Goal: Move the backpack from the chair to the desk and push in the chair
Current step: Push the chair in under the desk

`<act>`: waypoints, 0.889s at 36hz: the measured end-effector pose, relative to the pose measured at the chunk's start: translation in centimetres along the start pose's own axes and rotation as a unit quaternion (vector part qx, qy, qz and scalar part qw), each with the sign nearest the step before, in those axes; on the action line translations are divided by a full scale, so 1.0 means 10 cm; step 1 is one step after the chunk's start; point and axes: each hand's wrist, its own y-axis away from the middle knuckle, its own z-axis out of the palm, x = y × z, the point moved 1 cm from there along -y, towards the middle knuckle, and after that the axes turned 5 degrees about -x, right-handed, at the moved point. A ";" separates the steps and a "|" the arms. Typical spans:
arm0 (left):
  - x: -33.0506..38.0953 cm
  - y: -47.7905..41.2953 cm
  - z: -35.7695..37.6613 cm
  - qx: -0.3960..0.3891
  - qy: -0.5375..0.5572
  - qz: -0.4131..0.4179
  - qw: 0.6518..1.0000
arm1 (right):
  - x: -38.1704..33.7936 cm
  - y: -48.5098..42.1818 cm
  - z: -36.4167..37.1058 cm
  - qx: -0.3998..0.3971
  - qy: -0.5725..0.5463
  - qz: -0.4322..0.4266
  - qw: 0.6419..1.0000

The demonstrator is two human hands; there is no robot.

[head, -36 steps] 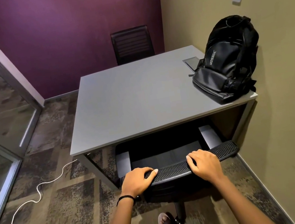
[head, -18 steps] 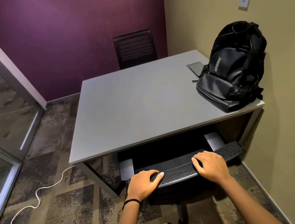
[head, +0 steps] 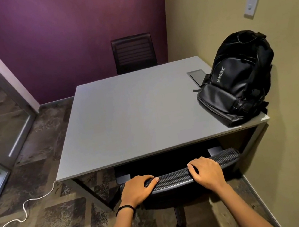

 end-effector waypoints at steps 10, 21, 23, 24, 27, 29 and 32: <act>0.14 -0.46 -0.11 0.001 0.023 -0.014 1.000 | 0.27 -0.41 -0.02 -0.004 -0.026 0.038 0.999; 0.19 -0.97 -0.26 -0.006 0.008 0.003 1.000 | 0.51 -0.87 0.05 0.031 -0.033 0.056 0.997; 0.17 -1.03 -0.30 -0.007 0.007 0.008 1.000 | 0.51 -0.91 0.09 0.042 -0.040 0.063 0.996; 0.15 -1.05 -0.32 -0.006 0.008 0.011 1.000 | 0.49 -0.92 0.10 0.045 -0.045 0.066 0.996; 0.09 -1.08 -0.33 0.002 0.017 0.014 1.000 | 0.43 -0.94 0.12 0.047 -0.061 0.069 0.995; 0.08 -1.07 -0.32 0.003 0.008 0.020 1.000 | 0.42 -0.94 0.12 0.048 -0.066 0.070 0.994; 0.09 -1.09 -0.29 0.005 0.005 0.019 1.000 | 0.45 -0.95 0.10 0.041 -0.065 0.073 0.994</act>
